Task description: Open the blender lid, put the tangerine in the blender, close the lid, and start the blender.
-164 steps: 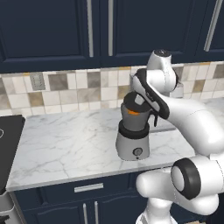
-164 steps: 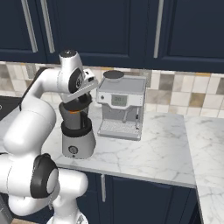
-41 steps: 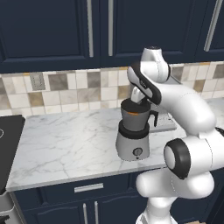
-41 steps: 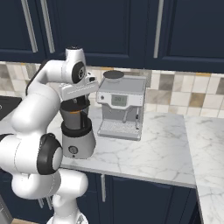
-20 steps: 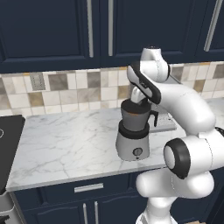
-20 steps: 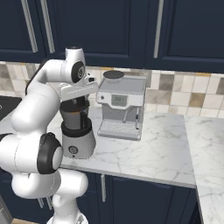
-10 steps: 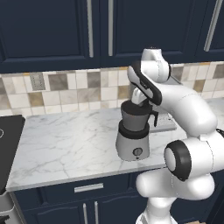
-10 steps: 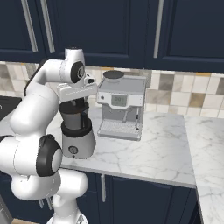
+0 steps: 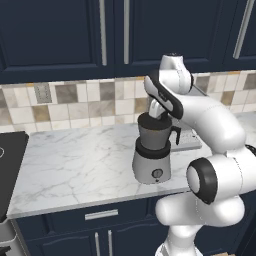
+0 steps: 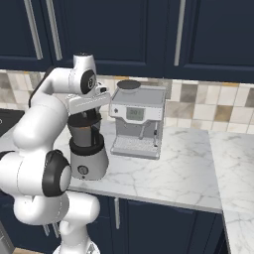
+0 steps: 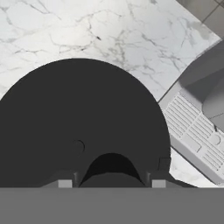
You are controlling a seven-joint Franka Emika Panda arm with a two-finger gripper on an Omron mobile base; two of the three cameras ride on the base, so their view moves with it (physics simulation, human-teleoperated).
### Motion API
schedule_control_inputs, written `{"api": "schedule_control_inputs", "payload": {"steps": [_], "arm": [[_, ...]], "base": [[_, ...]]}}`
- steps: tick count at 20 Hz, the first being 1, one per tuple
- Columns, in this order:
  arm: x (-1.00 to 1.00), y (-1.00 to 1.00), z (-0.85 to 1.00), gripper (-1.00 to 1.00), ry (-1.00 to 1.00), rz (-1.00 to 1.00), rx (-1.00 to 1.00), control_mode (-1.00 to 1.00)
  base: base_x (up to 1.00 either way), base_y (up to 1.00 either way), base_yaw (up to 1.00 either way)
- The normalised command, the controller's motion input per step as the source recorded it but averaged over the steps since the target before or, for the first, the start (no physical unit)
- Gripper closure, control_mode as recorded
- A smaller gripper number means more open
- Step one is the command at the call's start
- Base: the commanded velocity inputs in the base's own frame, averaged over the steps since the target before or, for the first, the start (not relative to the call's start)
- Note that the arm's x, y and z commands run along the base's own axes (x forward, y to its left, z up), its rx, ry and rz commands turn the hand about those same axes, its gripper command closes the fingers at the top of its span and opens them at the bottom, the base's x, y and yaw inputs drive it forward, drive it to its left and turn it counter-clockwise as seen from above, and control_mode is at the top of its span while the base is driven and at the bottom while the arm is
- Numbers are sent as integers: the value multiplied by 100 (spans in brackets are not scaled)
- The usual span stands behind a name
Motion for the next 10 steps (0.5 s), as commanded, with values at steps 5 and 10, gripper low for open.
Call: {"api": "schedule_control_inputs", "payload": {"steps": [5, 10], "arm": [[0, 4, -25, -100, -1, 2, 0, -100], [0, 3, -19, -100, 0, 0, 0, -100]], "base": [[0, 0, 0], [0, 0, 0]]}}
